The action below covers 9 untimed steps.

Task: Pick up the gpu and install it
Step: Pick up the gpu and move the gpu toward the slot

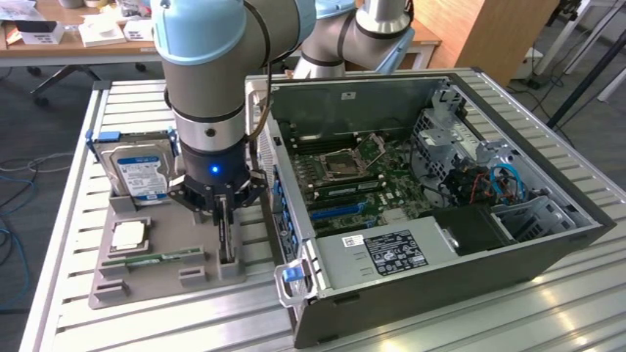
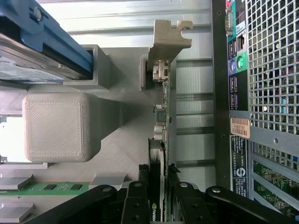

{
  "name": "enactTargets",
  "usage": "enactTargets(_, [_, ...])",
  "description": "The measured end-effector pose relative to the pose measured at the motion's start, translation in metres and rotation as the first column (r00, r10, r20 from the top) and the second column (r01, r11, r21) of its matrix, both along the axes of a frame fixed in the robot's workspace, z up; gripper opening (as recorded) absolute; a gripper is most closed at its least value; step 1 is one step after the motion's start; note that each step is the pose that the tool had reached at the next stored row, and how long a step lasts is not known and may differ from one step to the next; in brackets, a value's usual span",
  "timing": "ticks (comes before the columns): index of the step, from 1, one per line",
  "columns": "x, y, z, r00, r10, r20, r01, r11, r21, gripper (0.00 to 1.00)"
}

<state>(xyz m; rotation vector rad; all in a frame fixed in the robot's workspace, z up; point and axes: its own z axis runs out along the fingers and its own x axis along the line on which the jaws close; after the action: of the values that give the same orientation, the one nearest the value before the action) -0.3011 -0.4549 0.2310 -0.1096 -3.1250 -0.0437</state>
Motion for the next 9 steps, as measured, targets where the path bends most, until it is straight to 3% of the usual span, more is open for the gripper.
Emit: enactTargets(9, [0.0001,0.0000,0.0000,1.0000,0.000,-0.0001,0.000,1.0000,0.0000,0.26])
